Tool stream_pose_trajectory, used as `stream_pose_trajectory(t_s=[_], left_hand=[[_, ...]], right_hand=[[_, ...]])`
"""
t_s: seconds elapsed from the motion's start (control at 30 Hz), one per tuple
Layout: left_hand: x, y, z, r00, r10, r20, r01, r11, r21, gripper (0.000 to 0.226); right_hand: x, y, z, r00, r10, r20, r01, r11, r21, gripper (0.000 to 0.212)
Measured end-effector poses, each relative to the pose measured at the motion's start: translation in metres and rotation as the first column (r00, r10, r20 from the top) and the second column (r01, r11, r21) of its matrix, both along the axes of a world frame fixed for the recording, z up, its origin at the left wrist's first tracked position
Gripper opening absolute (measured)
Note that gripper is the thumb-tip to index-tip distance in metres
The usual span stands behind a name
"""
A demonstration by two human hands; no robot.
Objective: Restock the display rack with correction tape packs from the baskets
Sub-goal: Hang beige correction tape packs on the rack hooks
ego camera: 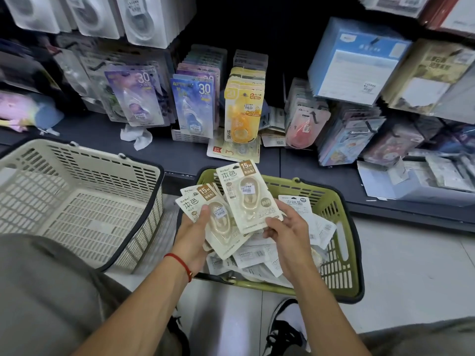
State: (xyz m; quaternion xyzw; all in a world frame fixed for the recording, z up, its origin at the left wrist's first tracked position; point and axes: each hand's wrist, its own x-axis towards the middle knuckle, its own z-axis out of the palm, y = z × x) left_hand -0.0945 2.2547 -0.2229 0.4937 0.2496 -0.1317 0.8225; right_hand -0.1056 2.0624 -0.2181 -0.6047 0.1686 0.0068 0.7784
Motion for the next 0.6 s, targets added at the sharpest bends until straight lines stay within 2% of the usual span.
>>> stream_pose_trajectory(t_s=[0.03,0.1,0.2,0.27,0.3,0.33,0.37,0.4,0.43,0.47,0.53,0.6], left_hand=[[0.000,0.000,0.001,1.000,-0.016,0.006,0.017,1.000,-0.017,0.041],[0.000,-0.001,0.002,0.998,-0.064,0.030,0.065,0.996,-0.057,0.049],[-0.002,-0.006,-0.004,0.987,-0.116,0.116,0.121,0.992,-0.044,0.065],[-0.003,-0.007,-0.004,0.990,-0.082,0.114,0.081,0.997,0.010,0.074],[-0.004,-0.006,-0.004,0.992,-0.063,0.108,0.062,0.998,0.008,0.076],[-0.003,-0.005,-0.005,0.993,-0.053,0.109,0.055,0.998,-0.010,0.078],[-0.003,-0.003,-0.005,0.992,-0.049,0.117,0.053,0.998,-0.029,0.079],[-0.003,-0.002,-0.004,0.991,-0.048,0.124,0.053,0.998,-0.039,0.079],[-0.003,-0.001,-0.004,0.990,-0.049,0.131,0.055,0.997,-0.046,0.079],[-0.003,-0.001,-0.003,0.989,-0.051,0.137,0.059,0.997,-0.056,0.079],[-0.003,-0.002,0.000,0.988,-0.072,0.137,0.084,0.993,-0.088,0.077],[-0.003,-0.005,0.004,0.988,-0.095,0.122,0.112,0.984,-0.137,0.075]], right_hand=[[-0.001,-0.002,0.000,0.999,0.052,0.001,-0.052,0.997,-0.048,0.048],[0.000,-0.003,-0.002,0.988,0.153,-0.029,-0.155,0.948,-0.279,0.047],[0.000,-0.002,-0.010,0.954,0.298,-0.040,-0.261,0.751,-0.607,0.035],[0.004,-0.007,-0.012,0.956,0.292,-0.006,-0.200,0.642,-0.740,0.031],[0.009,-0.017,-0.016,0.967,0.255,-0.013,-0.159,0.561,-0.813,0.035],[0.015,-0.029,-0.021,0.970,0.226,-0.087,-0.179,0.424,-0.888,0.044],[0.020,-0.043,-0.026,0.949,0.202,-0.244,-0.292,0.262,-0.920,0.057],[0.022,-0.056,-0.030,0.896,0.175,-0.409,-0.434,0.141,-0.890,0.071],[0.022,-0.068,-0.034,0.832,0.156,-0.533,-0.550,0.105,-0.828,0.080],[0.020,-0.075,-0.038,0.788,0.155,-0.596,-0.614,0.118,-0.781,0.084],[0.018,-0.083,-0.046,0.796,0.171,-0.581,-0.604,0.176,-0.777,0.088],[0.017,-0.083,-0.049,0.822,0.158,-0.547,-0.569,0.164,-0.806,0.090]])
